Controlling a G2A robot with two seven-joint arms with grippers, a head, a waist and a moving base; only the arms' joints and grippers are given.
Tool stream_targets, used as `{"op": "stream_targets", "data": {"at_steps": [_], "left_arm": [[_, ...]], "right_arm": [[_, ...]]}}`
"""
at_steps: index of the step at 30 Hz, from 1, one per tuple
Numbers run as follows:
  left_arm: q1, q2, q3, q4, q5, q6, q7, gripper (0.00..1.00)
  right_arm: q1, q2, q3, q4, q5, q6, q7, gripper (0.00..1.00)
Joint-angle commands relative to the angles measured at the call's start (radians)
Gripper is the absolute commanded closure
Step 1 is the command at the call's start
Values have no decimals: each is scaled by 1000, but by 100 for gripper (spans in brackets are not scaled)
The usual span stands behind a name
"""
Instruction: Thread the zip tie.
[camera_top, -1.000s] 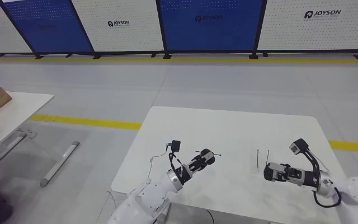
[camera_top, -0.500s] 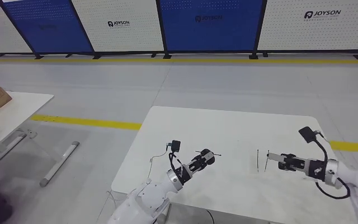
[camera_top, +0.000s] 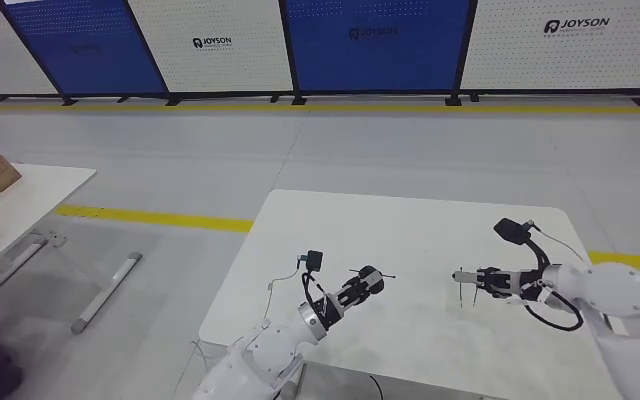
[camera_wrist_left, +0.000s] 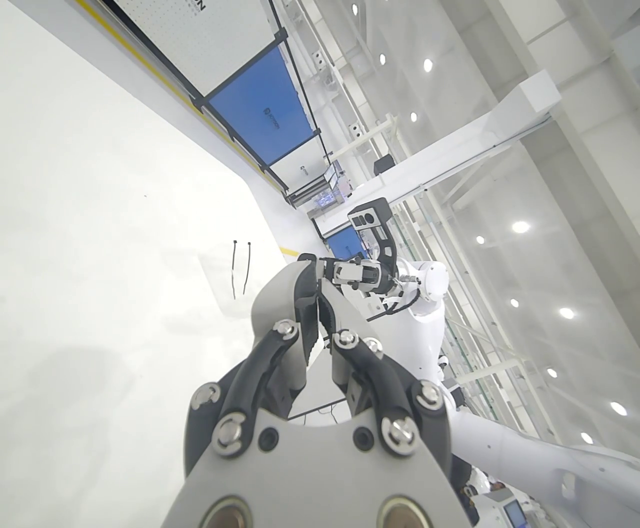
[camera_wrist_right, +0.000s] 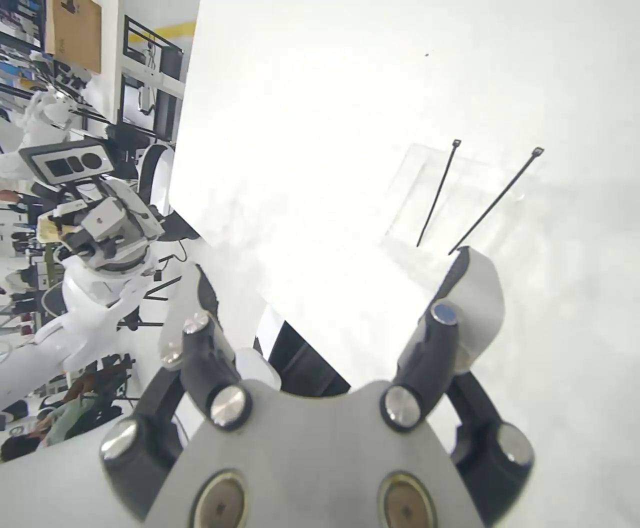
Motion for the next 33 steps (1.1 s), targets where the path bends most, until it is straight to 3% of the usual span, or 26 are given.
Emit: {"op": "stream_targets", "data": {"at_steps": [1,5,7,9,16,27,33], "left_arm": [[0,0,0,0,0,0,0,100],[0,0,0,0,0,0,0,100],[0,0,0,0,0,0,0,100],[0,0,0,0,0,0,0,100],[0,0,0,0,0,0,0,100],[0,0,0,0,0,0,0,100],[0,0,0,0,0,0,0,100]], "right_arm": [[0,0,0,0,0,0,0,0],[-3,0,-8,8,-22,9,-16,0],[22,-2,-26,22,-58,81,-10,0],[66,-8,-67,28,-89,149,22,0],[224,-36,-231,109,-197,240,112,0],[222,-36,-232,109,-200,237,105,0],[249,-49,-324,98,-327,254,108,0]]}}
